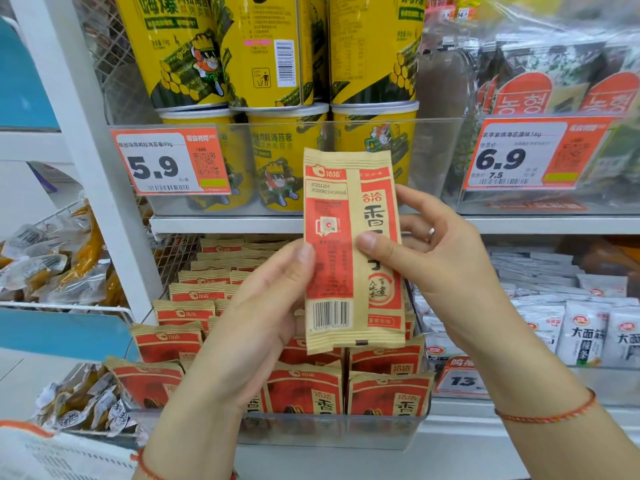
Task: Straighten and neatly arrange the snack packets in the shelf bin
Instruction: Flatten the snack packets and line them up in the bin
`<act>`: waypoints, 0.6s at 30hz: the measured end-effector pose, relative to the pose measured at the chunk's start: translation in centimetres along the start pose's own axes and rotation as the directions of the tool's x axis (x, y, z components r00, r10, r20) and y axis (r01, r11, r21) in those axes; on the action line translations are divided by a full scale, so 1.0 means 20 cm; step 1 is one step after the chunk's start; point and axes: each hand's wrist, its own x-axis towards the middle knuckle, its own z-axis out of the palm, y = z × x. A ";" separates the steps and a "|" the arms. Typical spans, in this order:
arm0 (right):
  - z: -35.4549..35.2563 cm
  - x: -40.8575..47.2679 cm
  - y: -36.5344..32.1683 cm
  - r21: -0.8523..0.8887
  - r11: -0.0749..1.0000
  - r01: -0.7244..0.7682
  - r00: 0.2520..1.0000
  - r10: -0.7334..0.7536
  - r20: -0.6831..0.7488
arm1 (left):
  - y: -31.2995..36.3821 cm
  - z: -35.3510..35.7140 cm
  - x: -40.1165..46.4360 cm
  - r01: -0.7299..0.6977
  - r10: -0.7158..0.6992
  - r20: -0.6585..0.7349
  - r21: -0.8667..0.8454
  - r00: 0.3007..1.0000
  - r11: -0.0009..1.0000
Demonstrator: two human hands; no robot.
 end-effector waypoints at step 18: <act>-0.23 -0.01 -0.16 -0.275 0.959 0.062 0.997 -0.044 0.070 | -0.16 0.05 0.15 -0.375 0.734 0.137 0.911 0.665 0.170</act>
